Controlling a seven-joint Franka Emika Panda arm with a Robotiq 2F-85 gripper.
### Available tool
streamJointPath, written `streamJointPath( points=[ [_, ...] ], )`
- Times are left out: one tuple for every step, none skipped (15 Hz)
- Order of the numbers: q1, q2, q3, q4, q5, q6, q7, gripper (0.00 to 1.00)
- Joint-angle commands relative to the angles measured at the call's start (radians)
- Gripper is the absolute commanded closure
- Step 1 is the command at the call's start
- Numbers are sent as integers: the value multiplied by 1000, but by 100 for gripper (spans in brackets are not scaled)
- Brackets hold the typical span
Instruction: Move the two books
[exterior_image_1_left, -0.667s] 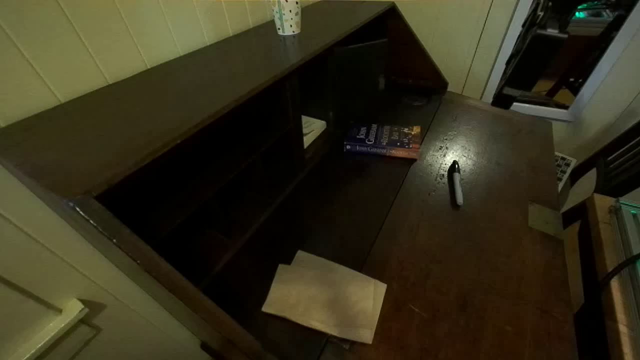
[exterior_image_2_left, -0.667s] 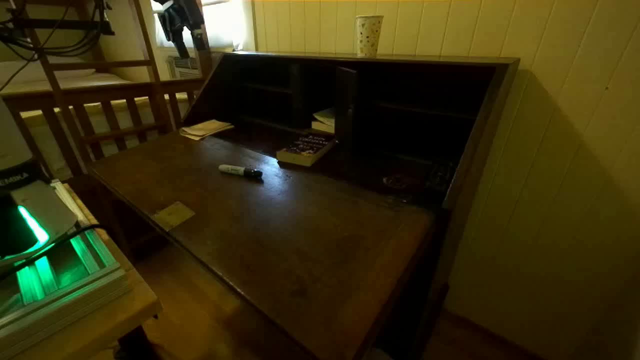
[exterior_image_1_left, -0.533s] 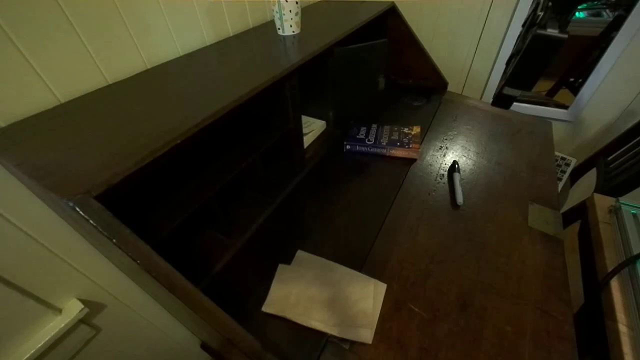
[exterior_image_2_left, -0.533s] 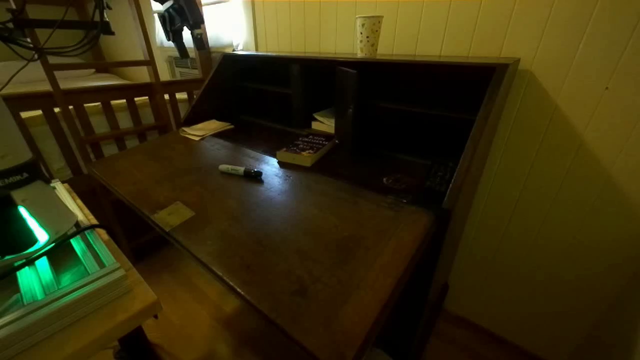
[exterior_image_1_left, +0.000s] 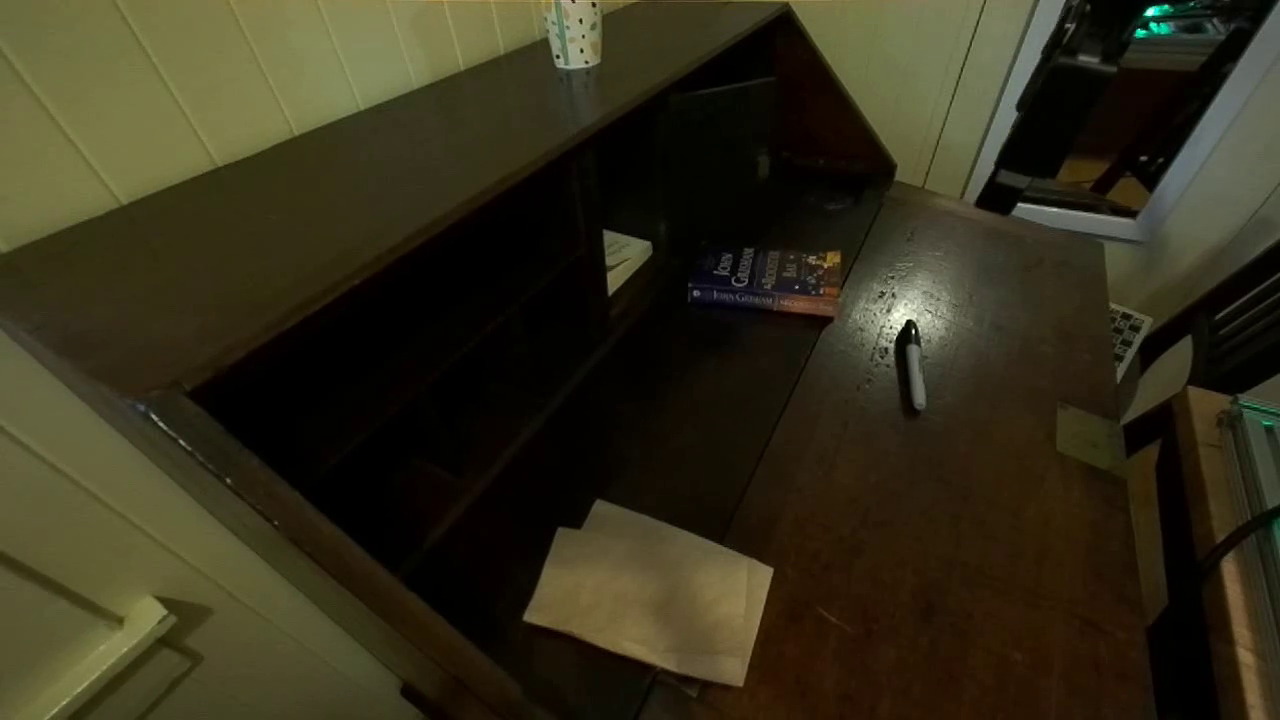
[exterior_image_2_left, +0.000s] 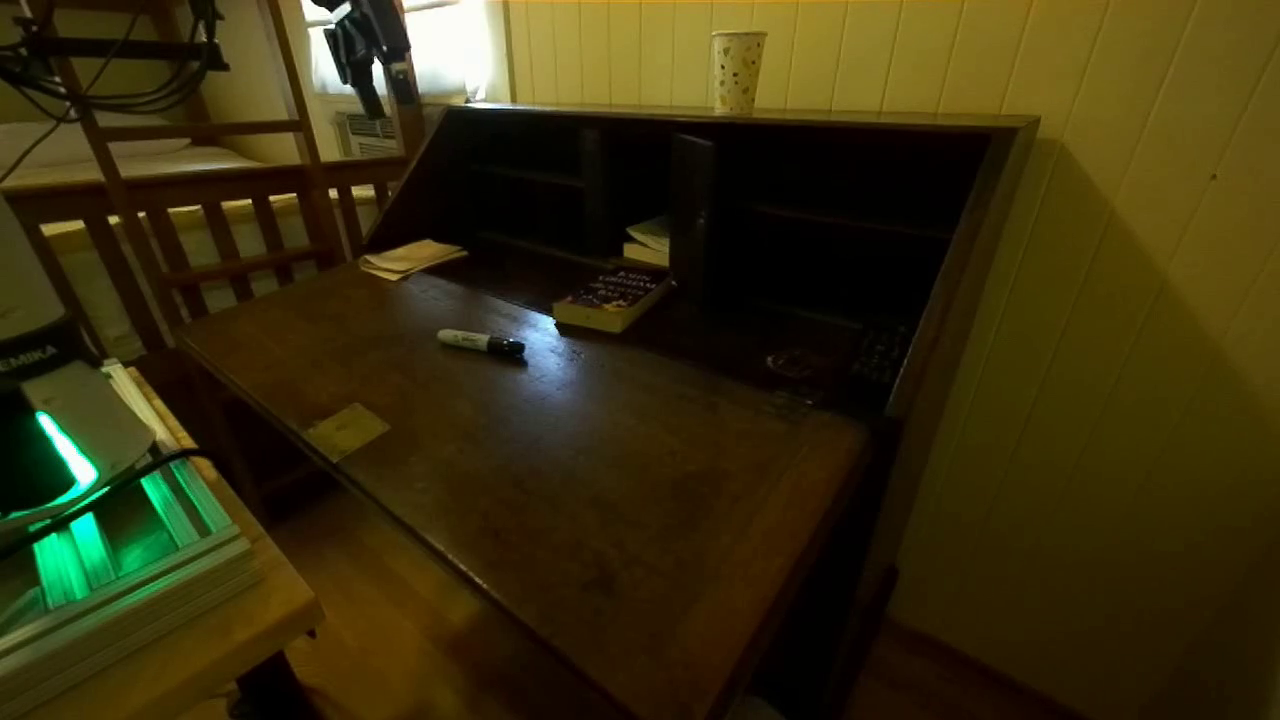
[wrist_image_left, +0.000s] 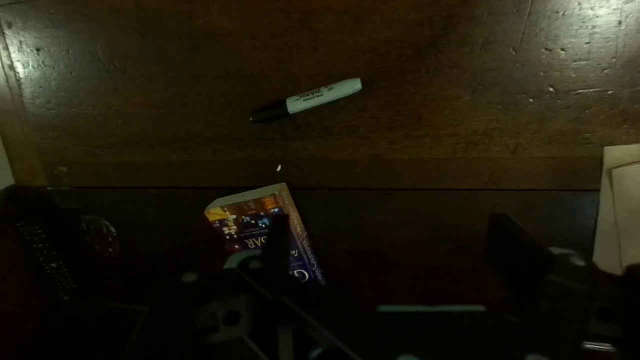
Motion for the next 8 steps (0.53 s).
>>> streamJointPath(
  points=[
    [-39,121,-56,45,0,88,37,0],
    [-43,159,-81,54,14,127,27,0],
    [-53,200,-96,64,17,167,31,0],
    [-50,238,-122,72,30,213,1,0],
    [-48,277,-144,75,42,270,-19,0],
    [-34,314,-172,86,70,315,-63,0],
    [-21,353,-196,96,102,359,-108,0],
    [-9,393,-215,111,142,388,-157,0]
  ],
)
